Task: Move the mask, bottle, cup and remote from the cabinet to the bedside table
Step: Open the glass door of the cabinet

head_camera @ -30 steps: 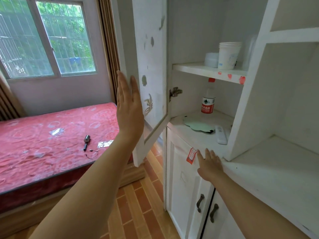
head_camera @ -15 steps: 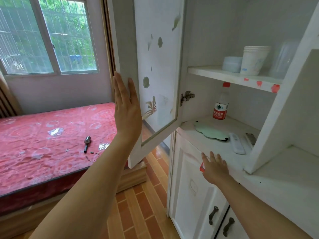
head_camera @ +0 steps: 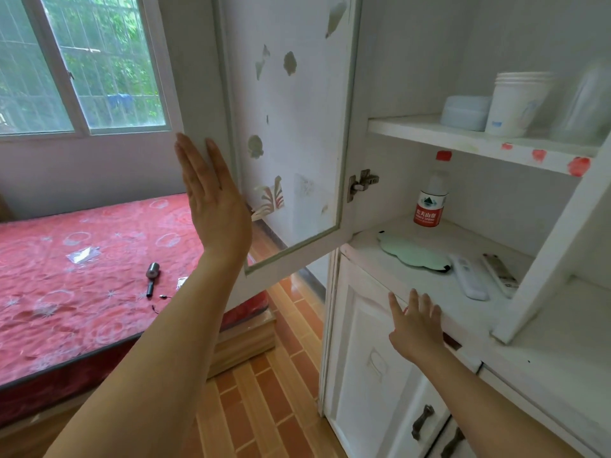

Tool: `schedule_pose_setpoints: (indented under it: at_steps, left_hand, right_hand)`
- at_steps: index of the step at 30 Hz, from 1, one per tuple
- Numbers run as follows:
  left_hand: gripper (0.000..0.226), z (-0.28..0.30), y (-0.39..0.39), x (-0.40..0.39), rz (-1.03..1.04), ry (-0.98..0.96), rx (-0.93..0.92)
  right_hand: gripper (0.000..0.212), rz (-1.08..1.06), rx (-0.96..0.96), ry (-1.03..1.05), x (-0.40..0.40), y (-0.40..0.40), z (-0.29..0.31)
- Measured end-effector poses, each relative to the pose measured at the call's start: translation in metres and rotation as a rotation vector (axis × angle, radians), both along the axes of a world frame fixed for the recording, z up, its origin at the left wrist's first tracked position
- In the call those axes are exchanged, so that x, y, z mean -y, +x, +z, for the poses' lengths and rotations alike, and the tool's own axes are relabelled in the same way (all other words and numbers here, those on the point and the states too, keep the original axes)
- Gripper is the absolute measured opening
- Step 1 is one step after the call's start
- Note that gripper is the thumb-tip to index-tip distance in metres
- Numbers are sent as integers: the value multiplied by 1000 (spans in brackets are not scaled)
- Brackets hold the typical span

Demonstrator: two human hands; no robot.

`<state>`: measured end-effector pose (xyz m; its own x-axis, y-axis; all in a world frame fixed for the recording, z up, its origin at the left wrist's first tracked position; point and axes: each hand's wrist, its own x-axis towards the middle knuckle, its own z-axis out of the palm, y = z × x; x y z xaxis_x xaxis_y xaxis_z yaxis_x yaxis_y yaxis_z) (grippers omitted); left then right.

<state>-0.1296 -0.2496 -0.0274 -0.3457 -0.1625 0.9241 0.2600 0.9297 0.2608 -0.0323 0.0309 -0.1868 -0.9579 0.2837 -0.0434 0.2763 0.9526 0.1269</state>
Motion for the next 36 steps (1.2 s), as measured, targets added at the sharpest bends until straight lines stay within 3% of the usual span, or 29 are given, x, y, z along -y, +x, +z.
schedule_pose_setpoints:
  at_steps: [9, 16, 25, 36]
  left_hand:
    - [64, -2, -10, 5, 37, 28, 70]
    - [61, -20, -15, 8, 49, -93, 113]
    - [75, -29, -15, 3, -13, -127, 308]
    - [72, -28, -2, -20, -228, -248, 358]
  right_hand:
    - [71, -20, -9, -15, 0, -6, 3]
    - [69, -13, -13, -20, -2, -4, 4]
    - [67, 6, -32, -52, -7, -1, 8]
    - [68, -14, -51, -178, -11, 2, 16]
